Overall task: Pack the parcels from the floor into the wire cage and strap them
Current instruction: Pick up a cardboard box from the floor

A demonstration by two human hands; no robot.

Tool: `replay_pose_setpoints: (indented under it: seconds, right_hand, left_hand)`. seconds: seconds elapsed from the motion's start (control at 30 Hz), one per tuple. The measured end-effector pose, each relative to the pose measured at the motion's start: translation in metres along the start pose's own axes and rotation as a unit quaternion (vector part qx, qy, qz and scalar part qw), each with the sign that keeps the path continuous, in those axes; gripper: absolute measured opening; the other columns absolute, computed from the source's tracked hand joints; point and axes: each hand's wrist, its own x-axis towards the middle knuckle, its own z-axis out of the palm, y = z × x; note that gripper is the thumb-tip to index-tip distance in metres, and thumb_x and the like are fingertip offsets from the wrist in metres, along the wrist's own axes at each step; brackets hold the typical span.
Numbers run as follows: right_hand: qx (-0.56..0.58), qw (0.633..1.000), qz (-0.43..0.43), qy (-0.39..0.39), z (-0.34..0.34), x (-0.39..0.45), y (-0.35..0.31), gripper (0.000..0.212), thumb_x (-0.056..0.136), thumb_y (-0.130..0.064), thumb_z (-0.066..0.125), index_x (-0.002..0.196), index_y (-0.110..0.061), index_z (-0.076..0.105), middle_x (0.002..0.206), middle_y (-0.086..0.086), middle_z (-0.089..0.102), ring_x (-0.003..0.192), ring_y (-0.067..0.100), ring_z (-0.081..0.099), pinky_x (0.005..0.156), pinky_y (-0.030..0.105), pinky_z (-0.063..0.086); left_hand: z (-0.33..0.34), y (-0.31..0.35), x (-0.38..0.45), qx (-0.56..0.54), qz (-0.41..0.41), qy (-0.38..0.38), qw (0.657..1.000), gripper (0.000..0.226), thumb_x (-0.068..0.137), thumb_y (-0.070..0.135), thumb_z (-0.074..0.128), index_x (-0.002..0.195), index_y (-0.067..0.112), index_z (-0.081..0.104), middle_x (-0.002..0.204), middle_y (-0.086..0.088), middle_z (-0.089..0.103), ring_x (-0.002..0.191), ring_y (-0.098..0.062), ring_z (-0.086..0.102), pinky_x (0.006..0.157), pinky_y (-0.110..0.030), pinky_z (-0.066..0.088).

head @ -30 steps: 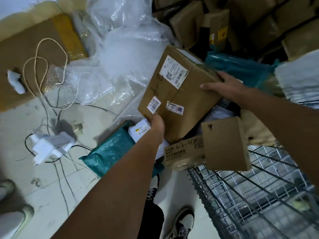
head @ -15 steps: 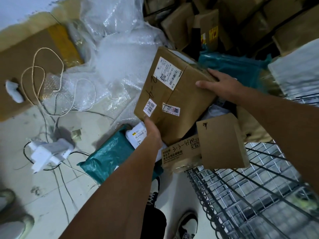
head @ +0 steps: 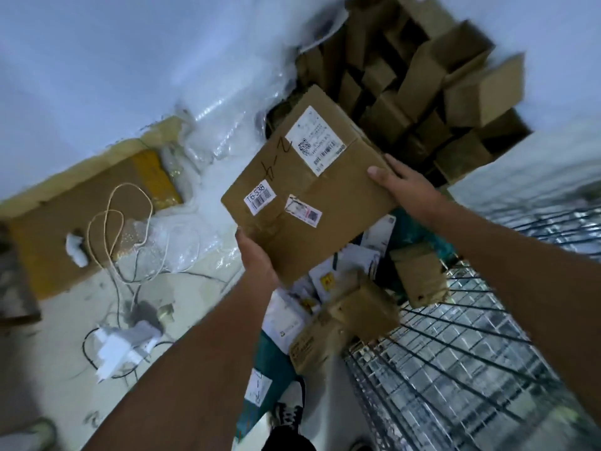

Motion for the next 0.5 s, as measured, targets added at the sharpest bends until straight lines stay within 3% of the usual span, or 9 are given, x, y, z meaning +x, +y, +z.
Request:
replay_pose_setpoints:
  seconds: [0.07,0.13,0.23,0.3,0.4,0.5]
  right_hand:
    - [0.039,0.999,-0.005,0.015,-0.018,-0.024,-0.02,0.109,0.062,-0.096,0.058,0.156,-0.046,0.03,0.156,-0.009,0.043,0.131,0.016,0.05,0.111,0.038,0.041]
    - [0.087,0.995,-0.016,0.04,-0.035,-0.052,-0.039,0.109,0.064,-0.095,0.057,0.156,-0.043,0.031,0.153,-0.007,0.046,0.128,0.017,0.054,0.108,0.04,0.044]
    - [0.154,0.984,-0.029,0.091,-0.056,-0.094,-0.06,0.108,0.063,-0.095,0.056,0.155,-0.04,0.036,0.138,-0.01,0.054,0.114,0.01,0.058,0.085,0.026,0.049]
    - [0.193,0.973,-0.038,0.117,-0.069,-0.125,-0.067,0.1,0.068,-0.093,0.055,0.153,-0.041,0.04,0.136,-0.01,0.056,0.125,0.019,0.057,0.093,0.035,0.051]
    - [0.228,0.961,-0.059,0.146,-0.093,-0.17,-0.069,0.094,0.074,-0.09,0.052,0.153,-0.041,0.038,0.15,-0.002,0.05,0.134,0.026,0.051,0.113,0.055,0.041]
    - [0.273,0.943,-0.07,0.177,-0.122,-0.23,-0.063,0.081,0.08,-0.084,0.051,0.148,-0.041,0.044,0.142,0.002,0.057,0.127,0.028,0.058,0.105,0.057,0.049]
  left_hand:
    - [0.022,0.042,-0.025,0.033,0.019,-0.01,0.999,0.072,0.097,0.073,0.031,0.142,0.026,0.062,0.142,-0.006,0.066,0.127,-0.029,0.061,0.115,-0.049,0.042]
    - [0.049,0.085,-0.059,0.083,0.029,-0.022,0.996,0.079,0.097,0.077,0.024,0.149,0.027,0.055,0.148,-0.004,0.061,0.135,-0.031,0.056,0.122,-0.056,0.033]
    - [0.088,0.132,-0.112,0.16,0.068,-0.046,0.984,0.08,0.098,0.076,0.017,0.15,0.029,0.052,0.151,-0.002,0.058,0.138,-0.031,0.053,0.124,-0.058,0.029]
    - [0.109,0.152,-0.15,0.197,0.1,-0.072,0.973,0.076,0.098,0.075,0.019,0.146,0.029,0.057,0.147,-0.001,0.061,0.134,-0.029,0.057,0.122,-0.055,0.033]
    - [0.134,0.165,-0.205,0.227,0.134,-0.133,0.955,0.073,0.099,0.073,0.021,0.135,0.028,0.065,0.133,-0.003,0.07,0.122,-0.028,0.064,0.117,-0.054,0.041]
    - [0.157,0.158,-0.263,0.258,0.133,-0.195,0.937,0.075,0.099,0.072,0.02,0.136,0.026,0.066,0.132,-0.009,0.07,0.12,-0.03,0.066,0.115,-0.052,0.044]
